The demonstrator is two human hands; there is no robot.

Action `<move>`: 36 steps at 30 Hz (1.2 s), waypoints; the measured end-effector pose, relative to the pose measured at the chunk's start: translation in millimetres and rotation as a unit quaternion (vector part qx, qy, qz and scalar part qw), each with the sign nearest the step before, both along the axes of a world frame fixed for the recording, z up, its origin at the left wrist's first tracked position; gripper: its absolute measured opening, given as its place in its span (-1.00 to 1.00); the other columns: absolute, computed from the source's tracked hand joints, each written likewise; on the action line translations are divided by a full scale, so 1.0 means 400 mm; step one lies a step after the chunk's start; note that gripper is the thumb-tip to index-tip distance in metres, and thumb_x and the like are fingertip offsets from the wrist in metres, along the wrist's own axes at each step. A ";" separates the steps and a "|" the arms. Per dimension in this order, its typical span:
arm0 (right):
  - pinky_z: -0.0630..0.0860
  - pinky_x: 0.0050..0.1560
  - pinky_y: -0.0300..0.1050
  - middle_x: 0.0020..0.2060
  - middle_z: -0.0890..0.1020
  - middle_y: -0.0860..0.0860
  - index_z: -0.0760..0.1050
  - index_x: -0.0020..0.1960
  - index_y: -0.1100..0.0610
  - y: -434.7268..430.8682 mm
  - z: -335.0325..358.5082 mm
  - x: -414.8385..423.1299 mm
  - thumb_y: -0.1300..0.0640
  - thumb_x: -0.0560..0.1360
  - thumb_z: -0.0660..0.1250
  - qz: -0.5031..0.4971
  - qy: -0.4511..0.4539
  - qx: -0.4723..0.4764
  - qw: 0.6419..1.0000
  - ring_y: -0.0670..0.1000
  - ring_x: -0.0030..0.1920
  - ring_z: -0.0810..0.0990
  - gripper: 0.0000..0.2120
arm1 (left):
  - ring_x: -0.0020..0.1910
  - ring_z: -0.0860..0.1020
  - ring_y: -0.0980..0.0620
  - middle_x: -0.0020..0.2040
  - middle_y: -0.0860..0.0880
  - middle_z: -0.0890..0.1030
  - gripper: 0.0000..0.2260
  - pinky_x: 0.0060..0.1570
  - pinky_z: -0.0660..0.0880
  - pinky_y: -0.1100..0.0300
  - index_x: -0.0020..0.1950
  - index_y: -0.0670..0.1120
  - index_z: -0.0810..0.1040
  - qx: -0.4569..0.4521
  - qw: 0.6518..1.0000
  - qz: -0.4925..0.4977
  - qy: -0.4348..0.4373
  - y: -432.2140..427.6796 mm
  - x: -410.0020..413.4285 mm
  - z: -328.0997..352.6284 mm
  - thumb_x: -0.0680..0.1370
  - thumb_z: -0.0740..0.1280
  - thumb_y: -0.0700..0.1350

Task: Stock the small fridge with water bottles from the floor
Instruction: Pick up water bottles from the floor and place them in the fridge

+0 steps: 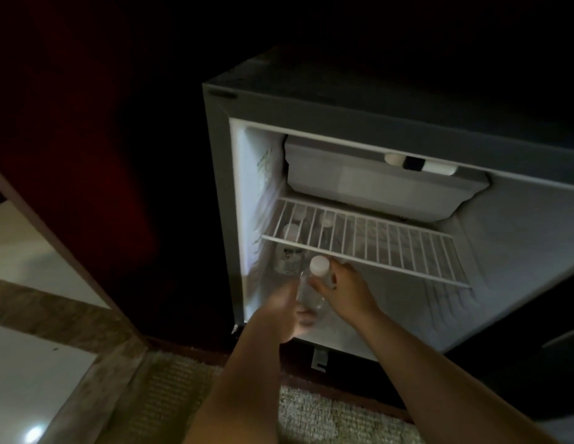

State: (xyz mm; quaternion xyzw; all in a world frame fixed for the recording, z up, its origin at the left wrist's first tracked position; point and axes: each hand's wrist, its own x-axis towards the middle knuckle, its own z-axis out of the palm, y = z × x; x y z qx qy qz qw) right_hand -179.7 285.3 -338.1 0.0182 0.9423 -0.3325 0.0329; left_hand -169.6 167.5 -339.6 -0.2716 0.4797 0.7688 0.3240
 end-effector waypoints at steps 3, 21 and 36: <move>0.50 0.03 -0.03 0.04 0.54 0.09 0.46 0.26 0.14 0.010 -0.004 -0.010 -0.02 0.50 0.33 -0.021 -0.023 -0.022 0.999 0.16 0.12 0.54 -0.61 | 0.07 0.51 -0.20 0.10 -0.26 0.52 -0.63 0.18 0.35 -0.04 0.38 -0.05 0.30 0.029 0.998 0.053 -0.006 0.033 -0.004 -0.004 0.61 0.14 0.06; 0.44 0.10 -0.08 0.22 0.55 0.16 0.35 0.35 0.13 -0.032 -0.045 -0.098 0.00 0.56 0.24 -0.129 -0.008 -0.046 0.991 0.19 0.22 0.52 -0.59 | 0.41 0.34 -0.06 0.41 -0.16 0.38 -0.60 0.31 0.29 0.03 0.42 -0.18 0.31 0.099 0.979 0.180 0.005 0.063 -0.049 -0.068 0.64 0.08 -0.02; 0.54 0.10 0.12 0.20 0.55 0.21 0.21 0.44 0.15 -0.019 -0.060 -0.104 -0.02 0.47 0.36 -0.129 -0.059 -0.109 0.984 0.25 0.17 0.55 -0.37 | 0.46 0.27 -0.12 0.47 -0.18 0.30 -0.57 0.38 0.22 0.08 0.48 -0.18 0.25 -0.224 0.963 -0.005 0.151 0.070 -0.048 -0.051 0.67 -0.04 -0.02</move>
